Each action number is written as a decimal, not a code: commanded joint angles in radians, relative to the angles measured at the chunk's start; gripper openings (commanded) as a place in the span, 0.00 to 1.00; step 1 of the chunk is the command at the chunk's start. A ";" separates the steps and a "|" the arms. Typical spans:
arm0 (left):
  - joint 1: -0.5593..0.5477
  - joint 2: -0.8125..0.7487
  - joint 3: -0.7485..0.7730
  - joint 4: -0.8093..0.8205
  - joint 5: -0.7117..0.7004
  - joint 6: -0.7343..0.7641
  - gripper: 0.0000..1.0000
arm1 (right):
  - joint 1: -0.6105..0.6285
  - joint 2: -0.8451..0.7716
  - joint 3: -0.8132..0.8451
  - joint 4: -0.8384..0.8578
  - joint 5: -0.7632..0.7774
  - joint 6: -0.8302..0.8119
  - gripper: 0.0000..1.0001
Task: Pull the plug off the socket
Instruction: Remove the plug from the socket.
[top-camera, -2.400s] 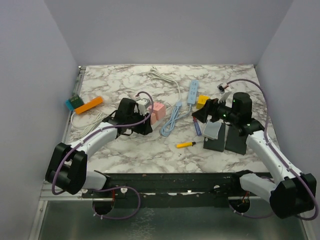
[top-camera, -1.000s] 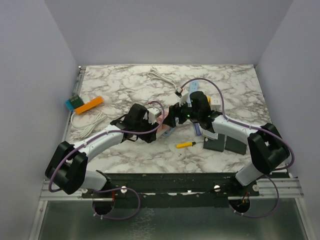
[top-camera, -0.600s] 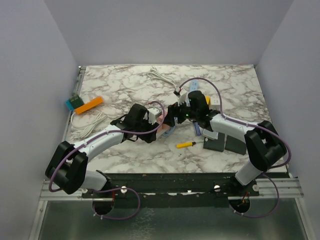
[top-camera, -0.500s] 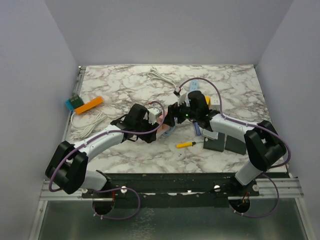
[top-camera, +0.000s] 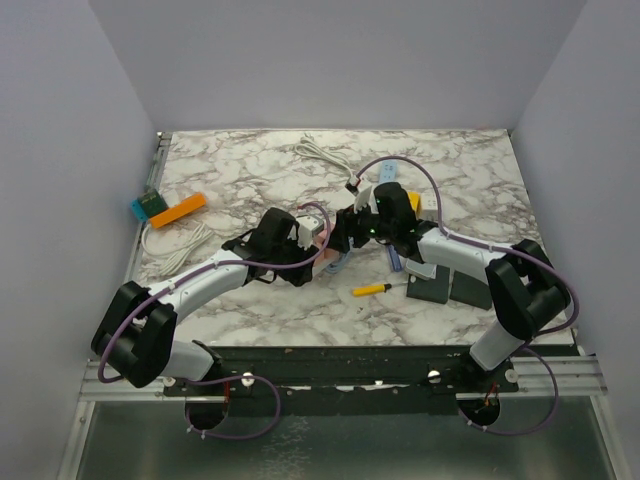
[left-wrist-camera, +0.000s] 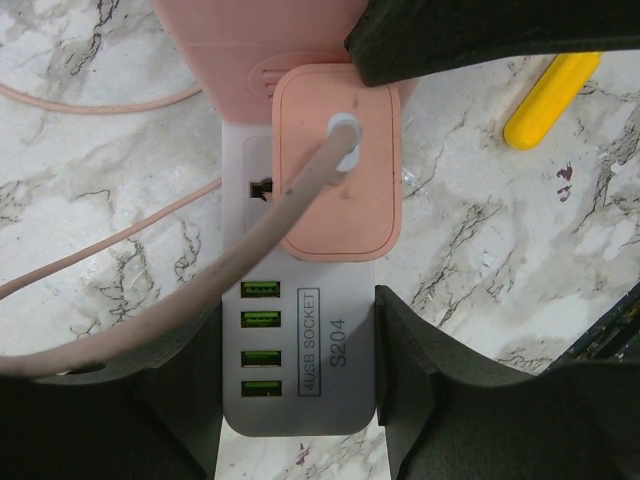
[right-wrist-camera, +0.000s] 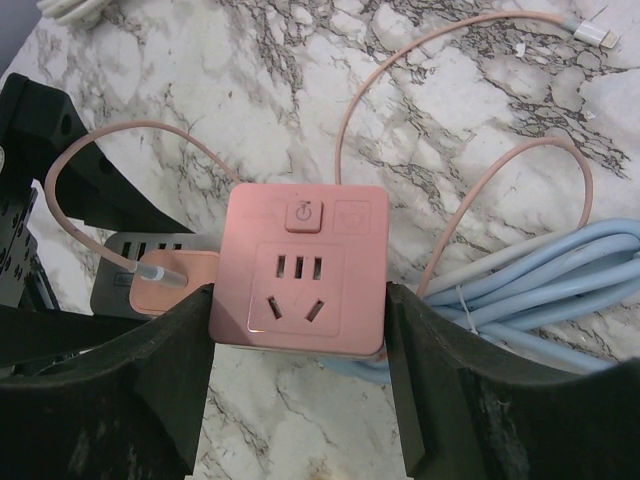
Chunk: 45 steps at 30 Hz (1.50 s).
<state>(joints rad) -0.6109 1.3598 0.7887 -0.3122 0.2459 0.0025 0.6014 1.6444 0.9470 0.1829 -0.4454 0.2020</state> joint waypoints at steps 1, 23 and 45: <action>-0.018 0.011 0.017 0.010 0.026 0.017 0.00 | 0.006 0.030 0.004 -0.002 0.090 0.028 0.23; -0.030 0.034 0.022 0.004 -0.003 0.016 0.00 | -0.048 0.014 0.022 -0.075 0.090 0.098 0.00; -0.029 0.031 0.026 -0.003 -0.021 0.011 0.00 | 0.080 -0.121 -0.161 0.107 0.244 0.022 0.00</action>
<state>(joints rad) -0.6373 1.3846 0.7906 -0.3031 0.2314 0.0132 0.6628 1.5391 0.8097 0.3023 -0.2512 0.2512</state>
